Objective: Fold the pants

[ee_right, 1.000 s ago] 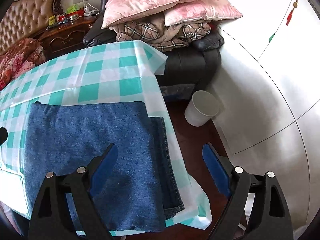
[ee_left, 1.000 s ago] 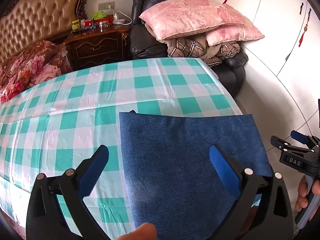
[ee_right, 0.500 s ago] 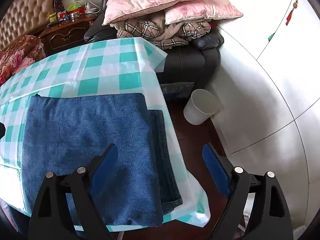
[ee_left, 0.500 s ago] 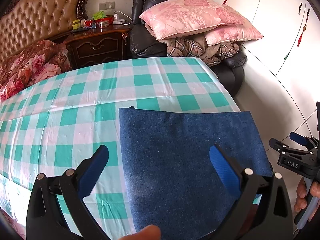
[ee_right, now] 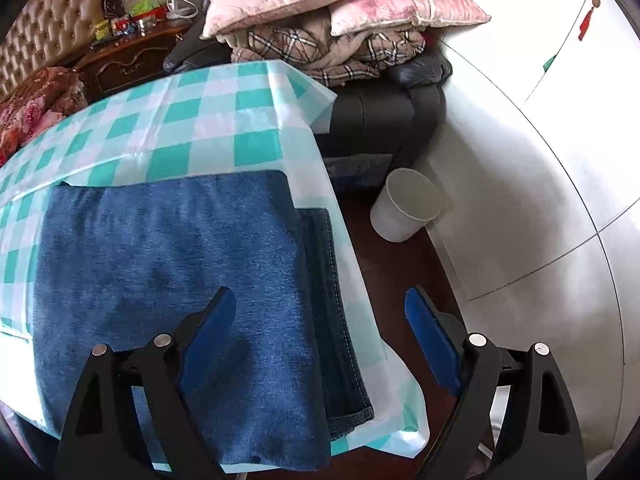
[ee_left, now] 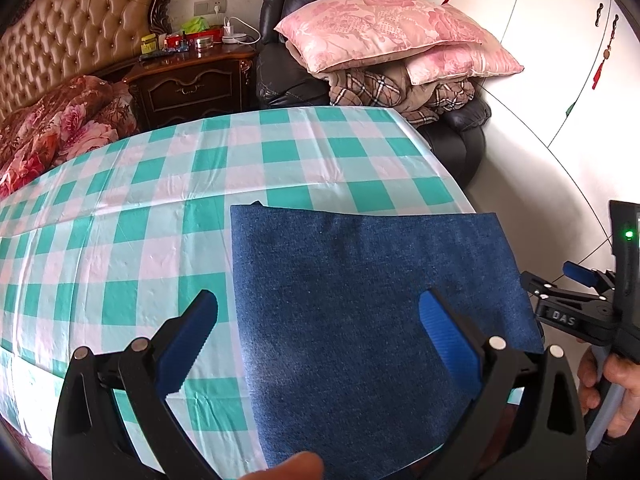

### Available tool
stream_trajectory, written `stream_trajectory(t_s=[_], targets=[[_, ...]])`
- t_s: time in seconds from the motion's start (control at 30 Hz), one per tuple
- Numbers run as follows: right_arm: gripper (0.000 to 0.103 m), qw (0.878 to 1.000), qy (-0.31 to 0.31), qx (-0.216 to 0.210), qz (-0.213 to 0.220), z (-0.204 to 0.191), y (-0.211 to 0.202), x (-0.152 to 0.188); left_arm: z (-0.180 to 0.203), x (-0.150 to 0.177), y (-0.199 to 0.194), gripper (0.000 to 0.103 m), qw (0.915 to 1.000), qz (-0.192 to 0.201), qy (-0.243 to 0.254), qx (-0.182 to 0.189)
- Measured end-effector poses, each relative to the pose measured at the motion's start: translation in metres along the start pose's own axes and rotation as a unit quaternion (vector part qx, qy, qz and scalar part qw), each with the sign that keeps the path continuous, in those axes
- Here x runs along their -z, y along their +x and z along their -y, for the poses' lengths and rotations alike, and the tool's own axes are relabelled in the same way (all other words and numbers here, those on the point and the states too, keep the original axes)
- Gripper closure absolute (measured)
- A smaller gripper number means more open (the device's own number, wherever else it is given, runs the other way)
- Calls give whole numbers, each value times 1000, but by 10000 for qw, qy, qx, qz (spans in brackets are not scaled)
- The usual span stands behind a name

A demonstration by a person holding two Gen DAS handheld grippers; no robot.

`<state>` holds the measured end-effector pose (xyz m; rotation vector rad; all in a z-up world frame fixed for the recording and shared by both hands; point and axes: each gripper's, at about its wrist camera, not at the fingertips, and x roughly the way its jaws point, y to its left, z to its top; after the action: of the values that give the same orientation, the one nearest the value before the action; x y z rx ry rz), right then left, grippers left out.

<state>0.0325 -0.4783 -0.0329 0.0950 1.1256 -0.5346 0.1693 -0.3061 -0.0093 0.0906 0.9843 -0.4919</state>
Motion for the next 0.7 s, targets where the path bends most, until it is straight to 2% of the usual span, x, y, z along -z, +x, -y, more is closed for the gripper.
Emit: stream_trajectory(t_s=[0.7], targets=[[20, 9998, -107, -143, 76, -11, -12, 4, 1, 1, 1, 2, 10000, -19, 7, 43]])
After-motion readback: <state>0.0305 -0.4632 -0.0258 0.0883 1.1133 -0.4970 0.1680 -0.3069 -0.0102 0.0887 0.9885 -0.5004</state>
